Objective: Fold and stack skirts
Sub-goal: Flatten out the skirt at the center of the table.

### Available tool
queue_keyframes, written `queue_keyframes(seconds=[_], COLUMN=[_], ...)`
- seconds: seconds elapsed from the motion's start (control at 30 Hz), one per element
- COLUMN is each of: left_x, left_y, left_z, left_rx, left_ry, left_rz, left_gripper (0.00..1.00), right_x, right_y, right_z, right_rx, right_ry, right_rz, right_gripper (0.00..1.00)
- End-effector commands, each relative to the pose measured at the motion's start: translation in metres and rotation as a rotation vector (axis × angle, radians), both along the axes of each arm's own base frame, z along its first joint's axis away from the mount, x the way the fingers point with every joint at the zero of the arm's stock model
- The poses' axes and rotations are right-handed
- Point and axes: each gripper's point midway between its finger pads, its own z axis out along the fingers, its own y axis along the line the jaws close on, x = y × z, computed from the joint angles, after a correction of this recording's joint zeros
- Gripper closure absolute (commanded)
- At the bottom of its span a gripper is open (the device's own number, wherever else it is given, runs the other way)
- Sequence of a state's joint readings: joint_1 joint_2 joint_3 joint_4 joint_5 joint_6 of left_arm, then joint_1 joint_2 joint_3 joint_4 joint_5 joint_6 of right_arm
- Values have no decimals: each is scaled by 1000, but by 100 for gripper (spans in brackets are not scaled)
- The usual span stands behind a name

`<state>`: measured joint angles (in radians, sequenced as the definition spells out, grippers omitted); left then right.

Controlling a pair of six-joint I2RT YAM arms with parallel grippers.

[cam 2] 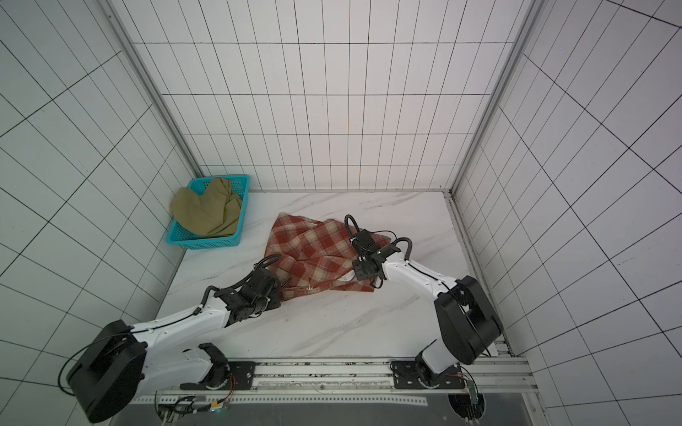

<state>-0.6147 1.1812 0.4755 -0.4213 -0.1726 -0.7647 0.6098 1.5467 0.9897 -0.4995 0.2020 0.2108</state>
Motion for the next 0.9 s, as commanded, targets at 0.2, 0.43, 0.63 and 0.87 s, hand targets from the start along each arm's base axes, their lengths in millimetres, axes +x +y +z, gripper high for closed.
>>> queue_keyframes(seconds=[0.2, 0.43, 0.63, 0.87], left_x=[7, 14, 21, 42], left_y=[10, 12, 11, 20], left_z=[-3, -2, -3, 14], left_rx=[16, 27, 29, 58], left_ry=[-9, -28, -37, -65], left_rz=[23, 32, 36, 45], left_gripper=[78, 76, 76, 100], right_x=[15, 16, 18, 31], right_y=[10, 14, 17, 19], right_z=[11, 11, 11, 32], right_rx=[-4, 11, 18, 56], right_ry=[-58, -55, -55, -103], right_rz=[26, 29, 32, -6], right_gripper=[78, 75, 78, 100])
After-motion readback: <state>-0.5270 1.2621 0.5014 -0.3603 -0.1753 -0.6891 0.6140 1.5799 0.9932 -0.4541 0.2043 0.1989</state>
